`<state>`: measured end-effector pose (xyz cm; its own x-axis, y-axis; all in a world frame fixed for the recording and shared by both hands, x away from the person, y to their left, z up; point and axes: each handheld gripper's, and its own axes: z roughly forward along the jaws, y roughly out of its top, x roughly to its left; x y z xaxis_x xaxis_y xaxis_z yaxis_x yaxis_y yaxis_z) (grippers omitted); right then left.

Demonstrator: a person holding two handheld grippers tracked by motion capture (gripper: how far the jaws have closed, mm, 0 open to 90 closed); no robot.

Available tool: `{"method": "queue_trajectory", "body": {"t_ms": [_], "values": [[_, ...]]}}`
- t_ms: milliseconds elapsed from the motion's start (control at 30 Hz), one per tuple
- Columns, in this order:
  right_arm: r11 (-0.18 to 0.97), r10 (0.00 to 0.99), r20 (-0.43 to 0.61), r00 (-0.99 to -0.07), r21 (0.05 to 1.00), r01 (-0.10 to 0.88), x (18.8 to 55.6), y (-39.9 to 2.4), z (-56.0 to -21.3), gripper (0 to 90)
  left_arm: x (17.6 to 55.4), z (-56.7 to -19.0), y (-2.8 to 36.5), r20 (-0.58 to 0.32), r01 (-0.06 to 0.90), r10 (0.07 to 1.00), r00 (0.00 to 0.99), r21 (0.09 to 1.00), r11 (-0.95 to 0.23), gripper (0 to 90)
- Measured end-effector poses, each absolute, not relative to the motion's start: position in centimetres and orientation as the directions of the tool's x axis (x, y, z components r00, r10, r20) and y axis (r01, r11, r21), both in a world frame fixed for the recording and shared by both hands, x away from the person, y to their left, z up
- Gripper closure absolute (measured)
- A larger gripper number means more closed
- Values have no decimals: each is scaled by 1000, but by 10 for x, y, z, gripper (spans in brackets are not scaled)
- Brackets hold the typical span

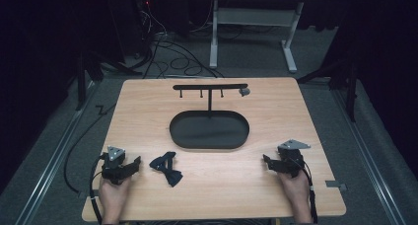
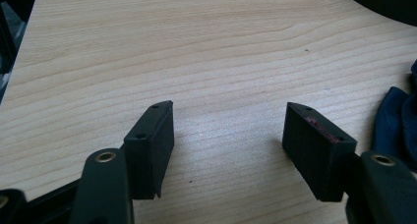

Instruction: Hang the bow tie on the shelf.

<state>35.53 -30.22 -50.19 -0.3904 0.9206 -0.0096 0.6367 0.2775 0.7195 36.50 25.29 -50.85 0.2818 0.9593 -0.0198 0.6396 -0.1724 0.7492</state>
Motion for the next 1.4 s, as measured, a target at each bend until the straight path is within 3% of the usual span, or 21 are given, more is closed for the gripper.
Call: {"method": "queue_trajectory", "body": {"t_ms": [433, 900, 1033, 1400], "values": [[275, 921, -7, -390, 720, 638, 355, -302, -502, 304, 365, -509, 253, -22, 640, 958, 286, 748, -174, 358], [274, 921, -5, -389, 720, 638, 355, -302, -502, 303, 364, -508, 252, -20, 637, 961, 276, 753, -167, 420], [273, 921, -6, -388, 720, 638, 355, -302, -502, 304, 361, -504, 253, -59, 638, 953, 297, 755, -152, 451], [272, 921, -4, -389, 722, 637, 355, -302, -502, 304, 353, -486, 238, -64, 606, 922, 382, 771, -197, 472]]}}
